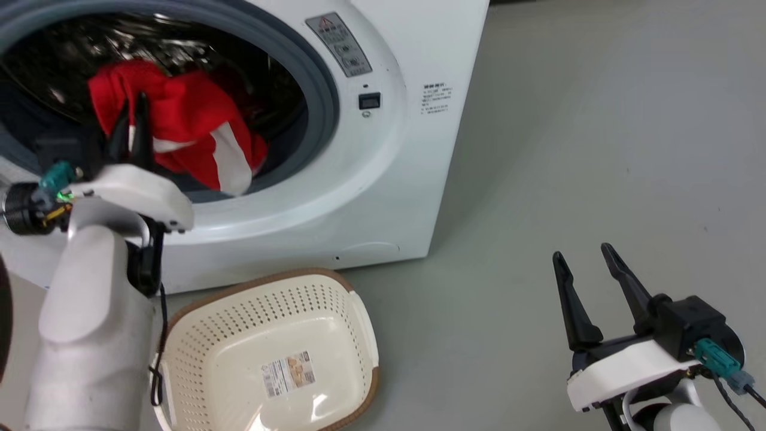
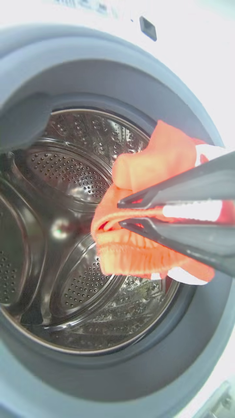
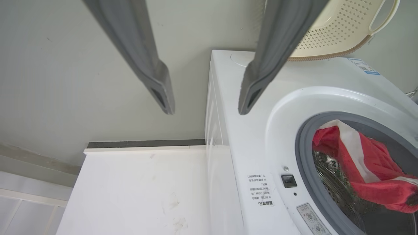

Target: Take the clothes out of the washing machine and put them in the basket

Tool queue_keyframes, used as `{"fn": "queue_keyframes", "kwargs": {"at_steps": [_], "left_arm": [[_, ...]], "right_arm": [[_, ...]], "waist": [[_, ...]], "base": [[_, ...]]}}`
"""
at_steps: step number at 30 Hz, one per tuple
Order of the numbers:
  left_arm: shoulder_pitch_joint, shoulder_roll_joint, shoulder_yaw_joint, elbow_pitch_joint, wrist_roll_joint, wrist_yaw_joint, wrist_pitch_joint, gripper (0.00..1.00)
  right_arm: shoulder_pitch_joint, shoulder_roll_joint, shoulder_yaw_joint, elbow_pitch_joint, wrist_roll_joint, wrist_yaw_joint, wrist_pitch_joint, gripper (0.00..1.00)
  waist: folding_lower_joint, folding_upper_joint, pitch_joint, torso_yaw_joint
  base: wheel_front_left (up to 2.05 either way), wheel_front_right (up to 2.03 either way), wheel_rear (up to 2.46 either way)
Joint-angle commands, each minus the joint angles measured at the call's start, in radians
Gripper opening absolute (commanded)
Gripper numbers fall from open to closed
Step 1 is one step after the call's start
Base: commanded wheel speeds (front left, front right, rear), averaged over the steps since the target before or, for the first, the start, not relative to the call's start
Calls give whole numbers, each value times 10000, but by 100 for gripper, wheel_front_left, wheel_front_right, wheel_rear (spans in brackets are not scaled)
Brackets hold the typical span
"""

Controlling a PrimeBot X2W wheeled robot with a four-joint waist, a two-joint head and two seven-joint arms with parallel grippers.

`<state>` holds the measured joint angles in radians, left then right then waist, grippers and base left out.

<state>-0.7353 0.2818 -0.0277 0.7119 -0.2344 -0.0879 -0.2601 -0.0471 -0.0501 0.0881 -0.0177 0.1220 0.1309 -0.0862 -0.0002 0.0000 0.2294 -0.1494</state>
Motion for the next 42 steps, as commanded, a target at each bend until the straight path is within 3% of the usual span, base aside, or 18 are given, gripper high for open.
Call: {"fn": "queue_keyframes", "kwargs": {"at_steps": [1, 15, 24, 32, 42], "left_arm": [[256, -45, 37, -173, 24, 5, -71, 0], [4730, -911, 248, -4362, 300, 292, -54, 0], [7447, -1493, 85, -5890, 0, 719, 292, 0], [7760, -1897, -213, -5117, -388, 747, 265, 0], [5100, -1604, -143, -2161, -685, 364, 224, 0]], "right_arm": [[133, -3, -41, -42, 4, -3, 27, 100], [880, -2, -309, -293, 55, -3, 274, 100], [1017, 0, -293, -542, -7, -3, 372, 100], [432, 0, -41, -751, -77, -3, 379, 100], [-670, 1, 344, -992, -83, -3, 259, 100]], "waist": [[2, 0, -438, 267], [2, 0, -1366, 719], [2, 0, -1056, 913], [2, 0, 230, 899], [2, 0, 2866, 367]], "base": [[0, 0, 0], [0, 0, 0], [0, 0, 0], [0, 0, 0], [0, 0, 0]]}}
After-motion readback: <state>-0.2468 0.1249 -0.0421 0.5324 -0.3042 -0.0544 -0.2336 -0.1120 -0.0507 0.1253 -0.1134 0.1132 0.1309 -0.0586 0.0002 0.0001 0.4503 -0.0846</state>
